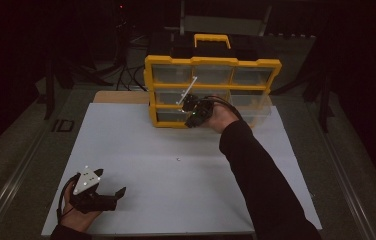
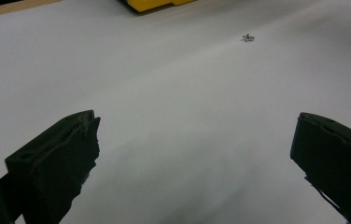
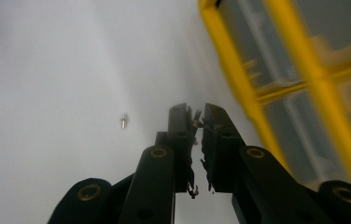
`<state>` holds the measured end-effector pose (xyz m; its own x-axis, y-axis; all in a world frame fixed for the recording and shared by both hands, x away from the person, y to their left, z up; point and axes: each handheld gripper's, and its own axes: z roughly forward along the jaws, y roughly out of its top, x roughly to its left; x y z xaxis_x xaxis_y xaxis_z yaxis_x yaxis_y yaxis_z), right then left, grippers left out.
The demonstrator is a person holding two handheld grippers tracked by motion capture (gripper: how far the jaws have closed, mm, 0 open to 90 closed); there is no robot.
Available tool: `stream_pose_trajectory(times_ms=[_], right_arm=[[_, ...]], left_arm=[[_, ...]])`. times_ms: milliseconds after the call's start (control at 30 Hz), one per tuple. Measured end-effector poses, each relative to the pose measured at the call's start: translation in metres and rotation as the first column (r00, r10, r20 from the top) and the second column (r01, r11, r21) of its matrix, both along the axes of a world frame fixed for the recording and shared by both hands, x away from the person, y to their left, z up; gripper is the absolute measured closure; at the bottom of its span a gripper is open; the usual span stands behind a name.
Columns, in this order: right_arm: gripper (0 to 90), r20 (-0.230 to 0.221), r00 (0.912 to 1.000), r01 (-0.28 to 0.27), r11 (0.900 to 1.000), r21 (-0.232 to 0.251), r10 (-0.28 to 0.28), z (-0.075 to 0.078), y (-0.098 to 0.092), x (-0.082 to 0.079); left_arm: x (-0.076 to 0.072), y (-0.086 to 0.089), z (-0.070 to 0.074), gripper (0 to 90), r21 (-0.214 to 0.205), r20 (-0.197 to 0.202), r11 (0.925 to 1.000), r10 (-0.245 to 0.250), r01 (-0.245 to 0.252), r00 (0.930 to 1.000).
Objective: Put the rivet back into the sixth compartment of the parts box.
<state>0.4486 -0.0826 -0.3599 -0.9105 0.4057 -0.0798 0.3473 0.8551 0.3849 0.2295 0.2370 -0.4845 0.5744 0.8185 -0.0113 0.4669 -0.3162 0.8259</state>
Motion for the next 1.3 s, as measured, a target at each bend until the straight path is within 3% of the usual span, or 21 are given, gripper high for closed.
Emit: stream_pose_trajectory(times_ms=[200, 400, 500, 800, 1133, 1300], right_arm=[[81.9, 0.046, 0.9988, 0.013, 0.9986, 0.051, -0.016, 0.032, -0.018, 0.004], [82.0, 0.069, 0.9968, 0.036, 0.9972, 0.066, -0.040, 0.051, -0.032, 0.005], [81.9, 0.082, 0.9940, 0.065, 0.9935, 0.093, -0.072, 0.065, -0.050, 0.008], [81.9, 0.090, 0.9859, 0.130, 0.9840, 0.122, -0.141, 0.078, -0.089, 0.010], [81.9, 0.101, 0.9719, 0.206, 0.9761, 0.067, -0.213, 0.081, -0.128, 0.010], [81.8, 0.106, 0.9634, 0.240, 0.9685, 0.065, -0.246, 0.083, -0.143, 0.009]], left_arm=[[0.000, 0.000, 0.000, 1.7, 0.000, -0.001, 1.0000, 0.000, 0.000, 1.0000], [0.000, 0.000, 0.000, 1.7, 0.001, -0.002, 1.0000, -0.001, 0.001, 1.0000], [0.000, 0.000, 0.000, 1.7, -0.001, -0.003, 1.0000, 0.000, 0.000, 1.0000], [0.000, 0.000, 0.000, 1.7, -0.001, -0.003, 1.0000, 0.000, 0.000, 1.0000], [0.000, 0.000, 0.000, 1.7, 0.000, -0.004, 1.0000, 0.001, -0.001, 1.0000], [0.000, 0.000, -0.001, 1.7, 0.000, -0.004, 1.0000, 0.001, -0.001, 1.0000]])
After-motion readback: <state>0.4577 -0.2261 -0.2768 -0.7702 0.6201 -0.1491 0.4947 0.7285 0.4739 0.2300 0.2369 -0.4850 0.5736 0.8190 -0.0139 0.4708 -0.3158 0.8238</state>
